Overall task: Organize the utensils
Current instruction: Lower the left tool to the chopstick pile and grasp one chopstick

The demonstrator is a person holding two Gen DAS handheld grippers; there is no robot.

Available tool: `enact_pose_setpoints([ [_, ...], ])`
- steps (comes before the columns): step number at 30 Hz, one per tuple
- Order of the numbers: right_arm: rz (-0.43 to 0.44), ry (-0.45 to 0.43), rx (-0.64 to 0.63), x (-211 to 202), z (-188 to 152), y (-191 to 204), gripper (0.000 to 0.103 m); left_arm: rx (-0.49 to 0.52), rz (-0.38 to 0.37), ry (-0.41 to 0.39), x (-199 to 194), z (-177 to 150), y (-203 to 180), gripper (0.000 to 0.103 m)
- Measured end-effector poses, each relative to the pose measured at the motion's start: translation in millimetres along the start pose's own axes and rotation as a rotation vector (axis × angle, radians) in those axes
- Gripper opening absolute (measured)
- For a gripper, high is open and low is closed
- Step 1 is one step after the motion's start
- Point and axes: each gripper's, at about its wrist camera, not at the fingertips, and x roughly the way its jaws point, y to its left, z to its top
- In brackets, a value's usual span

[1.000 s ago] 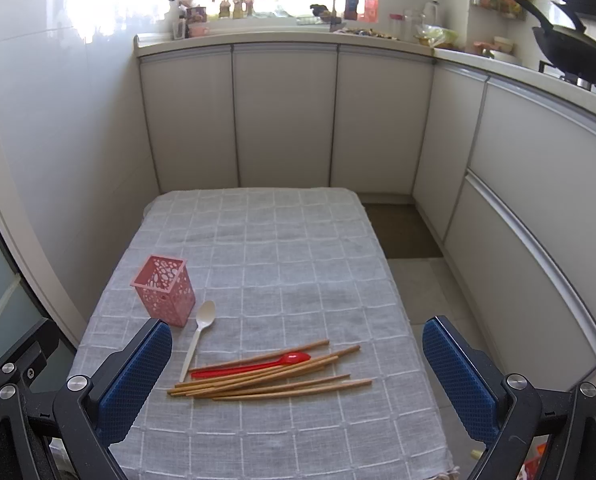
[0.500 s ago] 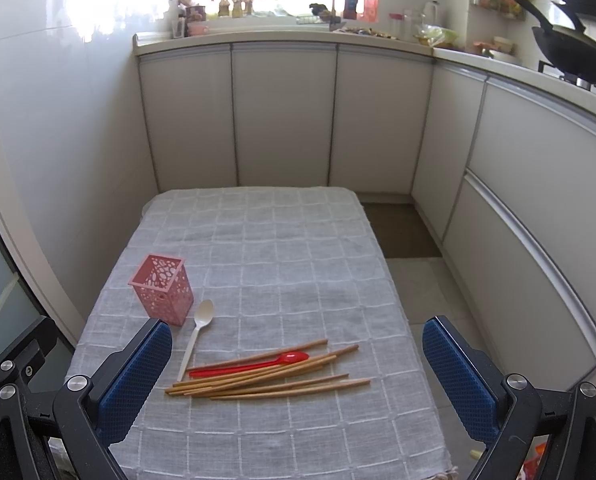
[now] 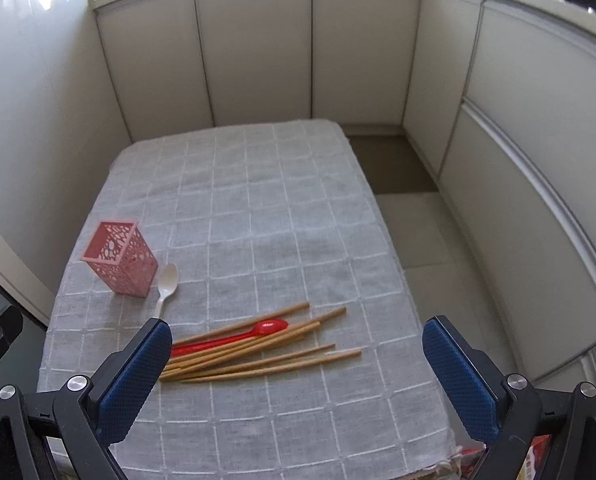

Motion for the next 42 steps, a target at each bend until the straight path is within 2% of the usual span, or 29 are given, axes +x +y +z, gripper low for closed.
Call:
enact_pose_setpoints([
  [4, 0.024, 0.113, 0.045, 44, 7, -17, 0.103, 0.074, -0.014, 0.102, 44, -1, -10, 0.102],
  [6, 0.033, 0.151, 0.057, 62, 10, -23, 0.103, 0.089, -0.052, 0.177, 68, -3, -14, 0.102],
  [9, 0.068, 0.218, 0.087, 92, 11, -35, 0.102, 0.053, -0.139, 0.275, 102, -4, -18, 0.102],
  [12, 0.090, 0.283, 0.132, 123, 4, -47, 0.096, 0.048, -0.195, 0.330, 133, -5, -27, 0.101],
  [15, 0.132, 0.368, 0.204, 157, -7, -60, 0.085, 0.050, -0.245, 0.376, 159, -4, -40, 0.093],
  [17, 0.163, 0.399, 0.270, 173, -10, -71, 0.083, 0.051, -0.276, 0.397, 176, -3, -50, 0.087],
  [19, 0.182, 0.413, 0.329, 183, -11, -81, 0.081, 0.074, -0.303, 0.423, 194, -2, -66, 0.075],
  [22, 0.191, 0.430, 0.394, 196, -16, -96, 0.079, 0.147, -0.345, 0.452, 217, -1, -94, 0.059],
  [25, 0.191, 0.468, 0.429, 211, -23, -109, 0.073, 0.220, -0.386, 0.467, 235, 1, -121, 0.048],
  [31, 0.192, 0.508, 0.459, 229, -27, -127, 0.068, 0.308, -0.430, 0.507, 268, 0, -161, 0.036],
  [39, 0.196, 0.522, 0.466, 234, -28, -133, 0.068, 0.420, -0.392, 0.514, 284, -4, -195, 0.033],
  [41, 0.192, 0.545, 0.471, 240, -34, -134, 0.068, 0.431, -0.370, 0.503, 284, -4, -199, 0.020],
  [42, 0.192, 0.559, 0.475, 246, -35, -133, 0.068, 0.427, -0.363, 0.499, 286, -3, -201, 0.018],
])
